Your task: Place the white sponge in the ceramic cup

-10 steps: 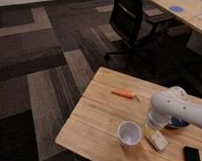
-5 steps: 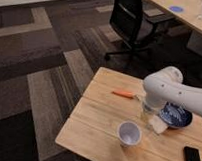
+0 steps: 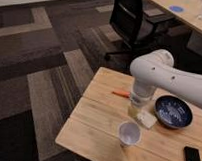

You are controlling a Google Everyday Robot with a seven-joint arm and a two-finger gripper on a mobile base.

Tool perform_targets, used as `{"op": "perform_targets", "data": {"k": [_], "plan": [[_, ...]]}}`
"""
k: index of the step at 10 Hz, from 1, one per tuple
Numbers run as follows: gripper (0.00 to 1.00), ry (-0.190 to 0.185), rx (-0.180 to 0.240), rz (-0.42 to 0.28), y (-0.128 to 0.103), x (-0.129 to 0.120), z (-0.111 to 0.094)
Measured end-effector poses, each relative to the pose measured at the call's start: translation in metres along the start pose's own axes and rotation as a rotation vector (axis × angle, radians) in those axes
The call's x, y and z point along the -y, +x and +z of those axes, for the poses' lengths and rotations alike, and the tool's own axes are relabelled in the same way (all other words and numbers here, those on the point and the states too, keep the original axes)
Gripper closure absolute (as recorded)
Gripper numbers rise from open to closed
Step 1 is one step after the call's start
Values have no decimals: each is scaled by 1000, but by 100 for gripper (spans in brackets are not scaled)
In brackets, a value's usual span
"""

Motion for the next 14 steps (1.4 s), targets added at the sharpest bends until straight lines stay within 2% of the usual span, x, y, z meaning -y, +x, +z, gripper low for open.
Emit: {"op": "perform_targets", "data": {"k": [5,14], "plan": [[100,-11,-15,-154,-18,-43,-12],[100,-6,-20,-150,-13,-40,-7]]}}
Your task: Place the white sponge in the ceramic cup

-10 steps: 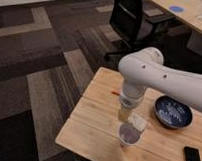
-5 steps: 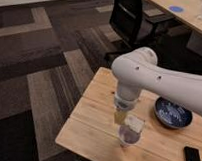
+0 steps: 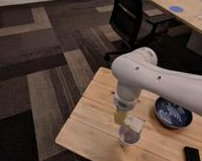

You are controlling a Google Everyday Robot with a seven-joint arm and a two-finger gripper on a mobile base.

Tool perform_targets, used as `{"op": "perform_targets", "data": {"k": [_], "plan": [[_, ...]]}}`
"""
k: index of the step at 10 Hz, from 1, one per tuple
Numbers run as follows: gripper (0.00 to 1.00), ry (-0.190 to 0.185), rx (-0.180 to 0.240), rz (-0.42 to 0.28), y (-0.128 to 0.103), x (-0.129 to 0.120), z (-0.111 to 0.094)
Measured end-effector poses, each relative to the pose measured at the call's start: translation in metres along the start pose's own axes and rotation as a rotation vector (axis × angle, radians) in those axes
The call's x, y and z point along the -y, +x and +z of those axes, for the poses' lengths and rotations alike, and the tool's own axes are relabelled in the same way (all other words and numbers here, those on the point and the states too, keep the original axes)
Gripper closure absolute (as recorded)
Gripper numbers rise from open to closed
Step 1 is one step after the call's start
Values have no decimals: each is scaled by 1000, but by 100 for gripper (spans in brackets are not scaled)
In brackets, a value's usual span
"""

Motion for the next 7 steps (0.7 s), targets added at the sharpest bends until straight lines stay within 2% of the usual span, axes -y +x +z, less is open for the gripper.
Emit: {"op": "perform_targets", "data": {"k": [3,5,7], "plan": [[100,76,-14,-30,6,1,8],[100,95,-21,-45,13,-2,18],[100,86,-9,-58,14,-4,26]]}}
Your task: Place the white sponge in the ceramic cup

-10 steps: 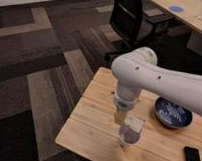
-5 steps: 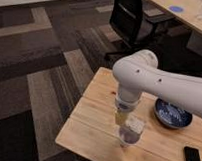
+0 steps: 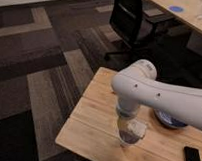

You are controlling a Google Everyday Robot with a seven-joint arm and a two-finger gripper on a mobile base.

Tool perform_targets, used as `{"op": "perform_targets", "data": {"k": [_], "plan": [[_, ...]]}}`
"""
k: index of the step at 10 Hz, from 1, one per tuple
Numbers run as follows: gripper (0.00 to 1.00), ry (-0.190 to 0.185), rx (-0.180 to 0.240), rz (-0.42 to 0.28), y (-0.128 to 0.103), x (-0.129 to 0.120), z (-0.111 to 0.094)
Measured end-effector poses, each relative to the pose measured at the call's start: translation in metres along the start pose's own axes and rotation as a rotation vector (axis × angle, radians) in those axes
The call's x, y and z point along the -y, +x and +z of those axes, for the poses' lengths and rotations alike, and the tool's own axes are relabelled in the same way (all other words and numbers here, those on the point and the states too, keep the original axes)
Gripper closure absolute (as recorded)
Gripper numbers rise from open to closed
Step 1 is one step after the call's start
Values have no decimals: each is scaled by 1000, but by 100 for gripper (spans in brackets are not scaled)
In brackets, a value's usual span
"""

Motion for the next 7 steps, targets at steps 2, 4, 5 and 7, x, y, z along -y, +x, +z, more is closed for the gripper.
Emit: {"op": "perform_targets", "data": {"k": [2,4,5,7], "plan": [[100,-10,7,-16,0,-1,7],[100,-19,7,-18,3,-2,12],[100,-24,4,-20,4,-4,14],[100,-33,2,-33,2,-8,17]]}}
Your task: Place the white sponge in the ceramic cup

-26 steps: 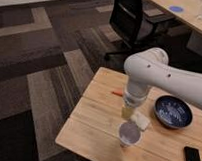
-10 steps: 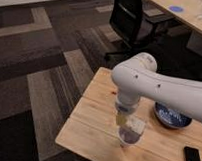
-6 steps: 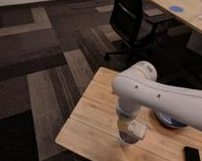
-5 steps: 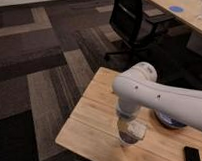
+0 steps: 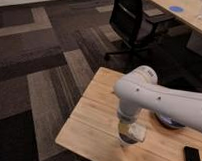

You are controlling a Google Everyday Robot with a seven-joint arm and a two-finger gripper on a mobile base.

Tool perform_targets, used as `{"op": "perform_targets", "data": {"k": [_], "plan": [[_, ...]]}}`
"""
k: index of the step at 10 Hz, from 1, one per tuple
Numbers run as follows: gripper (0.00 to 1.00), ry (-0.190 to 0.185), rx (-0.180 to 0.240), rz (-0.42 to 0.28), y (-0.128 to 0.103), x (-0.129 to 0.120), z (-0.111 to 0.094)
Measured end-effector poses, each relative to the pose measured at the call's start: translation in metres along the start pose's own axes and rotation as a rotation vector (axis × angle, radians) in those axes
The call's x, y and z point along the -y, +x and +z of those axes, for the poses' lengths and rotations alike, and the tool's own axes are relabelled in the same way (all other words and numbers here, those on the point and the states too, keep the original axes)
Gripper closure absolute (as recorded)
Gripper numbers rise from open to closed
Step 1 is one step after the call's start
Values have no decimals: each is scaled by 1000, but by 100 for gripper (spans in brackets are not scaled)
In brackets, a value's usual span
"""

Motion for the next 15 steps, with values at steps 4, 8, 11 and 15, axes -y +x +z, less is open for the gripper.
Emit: {"op": "perform_targets", "data": {"k": [4,8,11,15], "plan": [[96,-15,-11,-9,1,-3,3],[96,-14,-12,-10,1,-3,4],[100,-14,-12,-9,1,-3,3],[52,-14,-12,-9,1,-3,3]]}}
